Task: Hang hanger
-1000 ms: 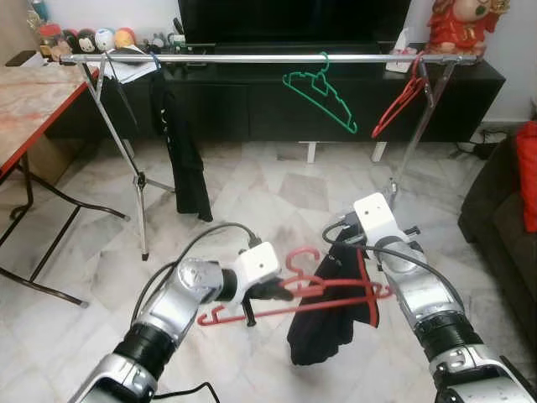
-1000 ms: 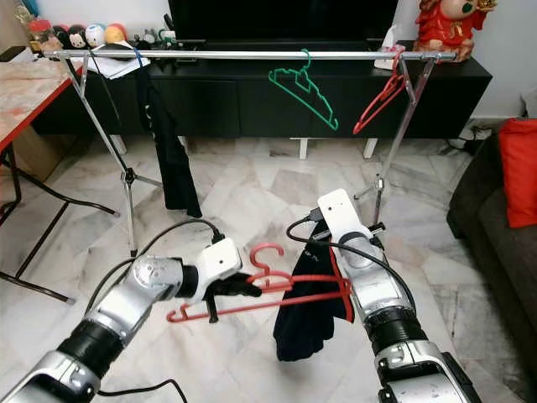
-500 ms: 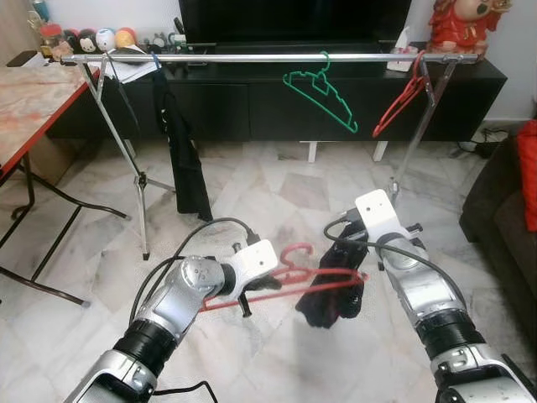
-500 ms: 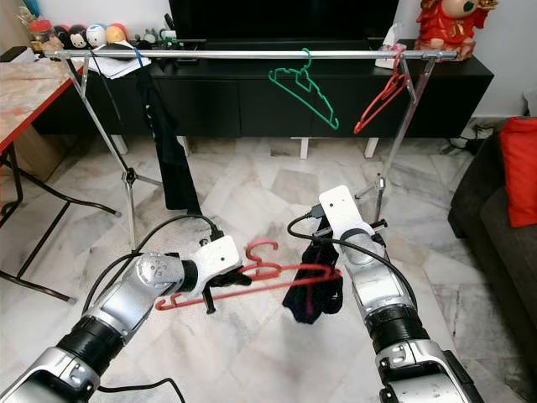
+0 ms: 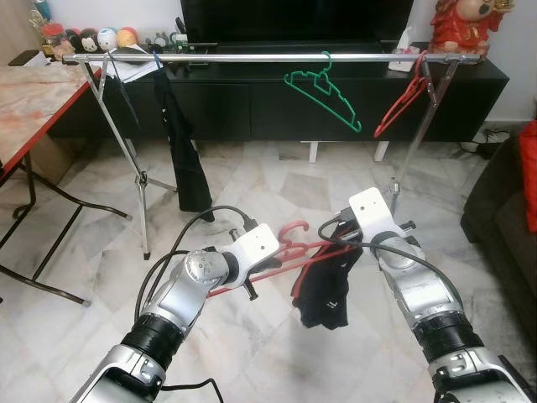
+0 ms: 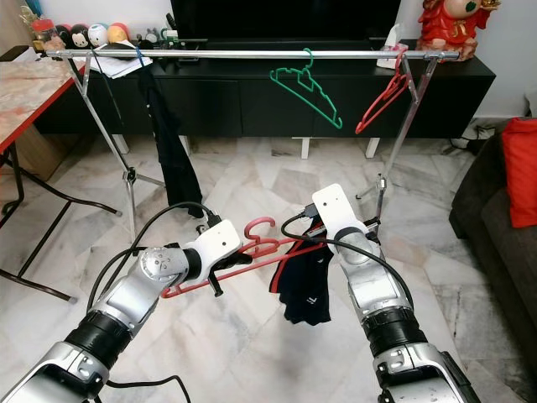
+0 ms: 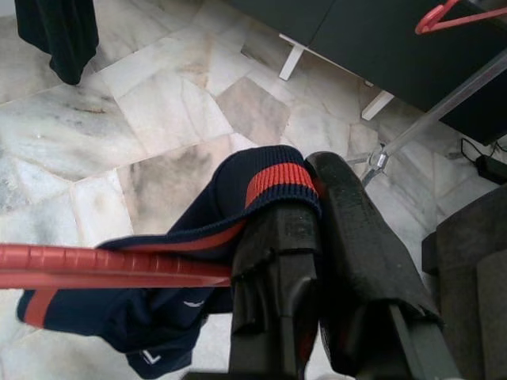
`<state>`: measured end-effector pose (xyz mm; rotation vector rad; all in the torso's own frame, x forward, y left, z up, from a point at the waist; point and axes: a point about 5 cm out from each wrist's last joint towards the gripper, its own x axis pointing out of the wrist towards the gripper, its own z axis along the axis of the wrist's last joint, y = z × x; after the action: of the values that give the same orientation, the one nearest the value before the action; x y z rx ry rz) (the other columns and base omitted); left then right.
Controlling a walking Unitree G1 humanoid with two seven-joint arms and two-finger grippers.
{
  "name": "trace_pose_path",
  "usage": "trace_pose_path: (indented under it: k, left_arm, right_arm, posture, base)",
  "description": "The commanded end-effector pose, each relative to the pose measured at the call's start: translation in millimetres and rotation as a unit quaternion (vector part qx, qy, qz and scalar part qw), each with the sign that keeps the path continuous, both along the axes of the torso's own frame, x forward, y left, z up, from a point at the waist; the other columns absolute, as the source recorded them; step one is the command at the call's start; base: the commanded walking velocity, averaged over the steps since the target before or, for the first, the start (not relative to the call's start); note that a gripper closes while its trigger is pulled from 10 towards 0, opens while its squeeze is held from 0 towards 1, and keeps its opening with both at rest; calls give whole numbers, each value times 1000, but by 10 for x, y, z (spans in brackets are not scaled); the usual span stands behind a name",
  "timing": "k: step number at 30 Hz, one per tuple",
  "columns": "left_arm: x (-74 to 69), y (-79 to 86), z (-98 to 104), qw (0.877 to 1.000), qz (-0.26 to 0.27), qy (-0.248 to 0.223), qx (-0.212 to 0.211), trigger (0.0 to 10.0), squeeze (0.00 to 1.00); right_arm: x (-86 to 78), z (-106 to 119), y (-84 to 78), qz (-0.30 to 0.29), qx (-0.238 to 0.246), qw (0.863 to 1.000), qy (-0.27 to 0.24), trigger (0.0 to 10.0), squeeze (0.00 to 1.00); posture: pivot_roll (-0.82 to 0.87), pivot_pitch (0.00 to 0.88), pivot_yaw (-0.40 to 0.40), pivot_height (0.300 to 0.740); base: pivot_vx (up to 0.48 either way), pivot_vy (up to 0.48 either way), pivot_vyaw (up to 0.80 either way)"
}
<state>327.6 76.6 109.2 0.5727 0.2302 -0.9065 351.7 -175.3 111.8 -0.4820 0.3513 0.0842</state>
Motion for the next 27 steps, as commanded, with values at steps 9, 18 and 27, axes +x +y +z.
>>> trace_pose_path:
  k: [9,18,27]
  left_arm:
    - [106,82,38,999,46,-17,15,10000,0]
    - [163,193,35,996,83,-23,29,10000,0]
    - [188,179,56,995,94,-28,15,10000,0]
  right_arm:
    - [-14,63,43,8,-1,1000,-6,10000,0]
    - [-31,67,35,8,-16,1000,-4,10000,0]
    - [-43,67,140,34,-8,999,0,10000,0]
  posture:
    - [-131,24,27,740]
    - [-131,25,29,740]
    - [-131,25,29,740]
  base:
    - [0,0,0]
    - [0,0,0]
    - [0,0,0]
